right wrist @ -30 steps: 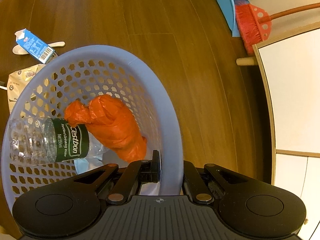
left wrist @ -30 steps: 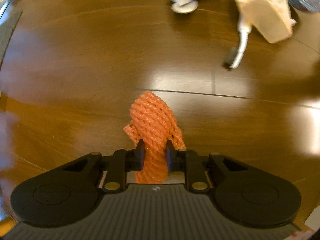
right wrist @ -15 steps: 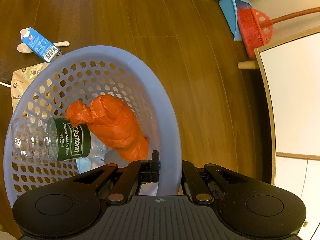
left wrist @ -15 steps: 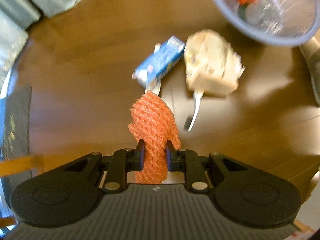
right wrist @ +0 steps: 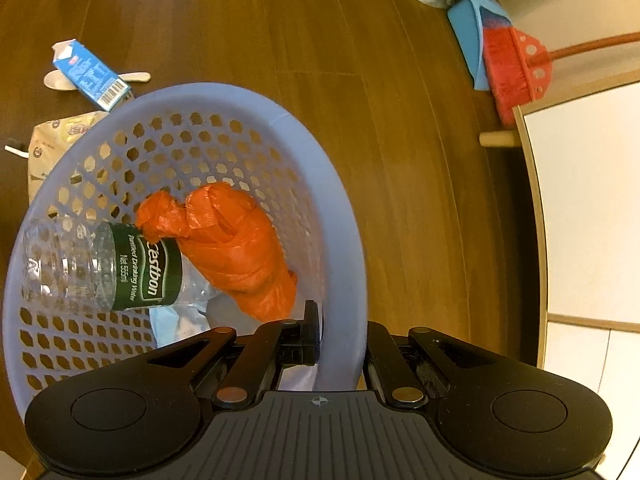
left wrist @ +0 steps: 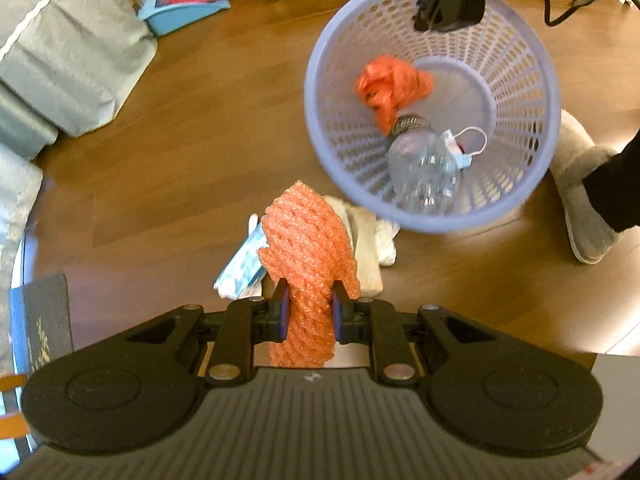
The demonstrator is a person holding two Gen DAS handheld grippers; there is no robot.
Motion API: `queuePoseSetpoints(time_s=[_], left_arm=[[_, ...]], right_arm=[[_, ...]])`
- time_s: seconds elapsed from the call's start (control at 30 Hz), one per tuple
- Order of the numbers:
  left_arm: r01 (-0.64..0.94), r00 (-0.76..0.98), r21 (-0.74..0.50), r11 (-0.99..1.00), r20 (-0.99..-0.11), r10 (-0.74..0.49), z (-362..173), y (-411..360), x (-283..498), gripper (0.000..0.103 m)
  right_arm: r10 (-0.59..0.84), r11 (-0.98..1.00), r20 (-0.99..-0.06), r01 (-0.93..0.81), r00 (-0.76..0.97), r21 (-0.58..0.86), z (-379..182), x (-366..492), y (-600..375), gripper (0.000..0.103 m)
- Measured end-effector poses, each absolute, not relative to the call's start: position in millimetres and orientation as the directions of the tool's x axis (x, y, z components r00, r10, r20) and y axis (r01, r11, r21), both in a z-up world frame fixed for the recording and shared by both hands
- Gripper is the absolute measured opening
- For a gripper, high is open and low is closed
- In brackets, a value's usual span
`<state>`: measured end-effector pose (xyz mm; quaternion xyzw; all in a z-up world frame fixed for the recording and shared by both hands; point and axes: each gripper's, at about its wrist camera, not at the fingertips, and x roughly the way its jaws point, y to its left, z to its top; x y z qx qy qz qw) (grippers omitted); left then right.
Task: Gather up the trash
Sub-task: 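Carry the foam net over the basket and release it from the left gripper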
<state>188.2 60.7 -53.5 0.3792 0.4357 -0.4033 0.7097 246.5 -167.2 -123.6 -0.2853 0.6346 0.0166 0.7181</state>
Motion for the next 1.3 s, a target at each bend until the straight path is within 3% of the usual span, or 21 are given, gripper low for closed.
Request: queuePoseSetpoints(time_s=[0.57,0.63,0.7,1.3], left_arm=[[0.958,0.245,0.178,0.223,-0.914,-0.324,-78,-52,181,0.017],[0.965,0.23,0.161,0.209,-0.9,-0.369,-76,-65,178,0.022],[0.968,0.224,0.153,0.199,-0.887,-0.405,-75,-76,173,0.056],[0.966,0.238,0.179,0.186,-0.895,-0.377,-83,-76,174,0.056]], right_arm=[[-0.304,0.843,-0.934,-0.402,0.189,-0.356,-126,247,-176,0.0],[-0.301,0.846,-0.935,-0.4,0.19,-0.353,-127,248,-177,0.0],[-0.299,0.847,-0.935,-0.399,0.189,-0.351,-128,248,-177,0.0],[-0.298,0.845,-0.935,-0.402,0.193,-0.353,-128,246,-172,0.0]])
